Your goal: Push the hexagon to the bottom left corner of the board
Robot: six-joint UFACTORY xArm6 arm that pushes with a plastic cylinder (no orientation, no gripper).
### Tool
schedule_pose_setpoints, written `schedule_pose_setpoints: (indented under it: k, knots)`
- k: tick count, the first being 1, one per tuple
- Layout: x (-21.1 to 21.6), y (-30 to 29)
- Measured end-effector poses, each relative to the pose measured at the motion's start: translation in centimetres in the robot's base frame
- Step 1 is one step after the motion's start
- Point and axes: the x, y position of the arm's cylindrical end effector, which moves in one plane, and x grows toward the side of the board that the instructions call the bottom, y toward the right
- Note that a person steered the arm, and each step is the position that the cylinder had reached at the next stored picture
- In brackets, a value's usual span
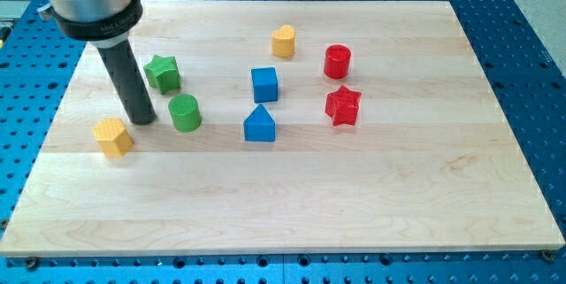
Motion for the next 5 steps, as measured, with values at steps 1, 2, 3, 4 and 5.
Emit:
schedule_pose_setpoints:
  k: [1,2,3,4,5]
  knots:
    - [1.6,-1.9]
    - [5.4,-7.0]
    - [9.1,-10.0]
    - [7.1,-10.2]
    - [0.8,-5.6]
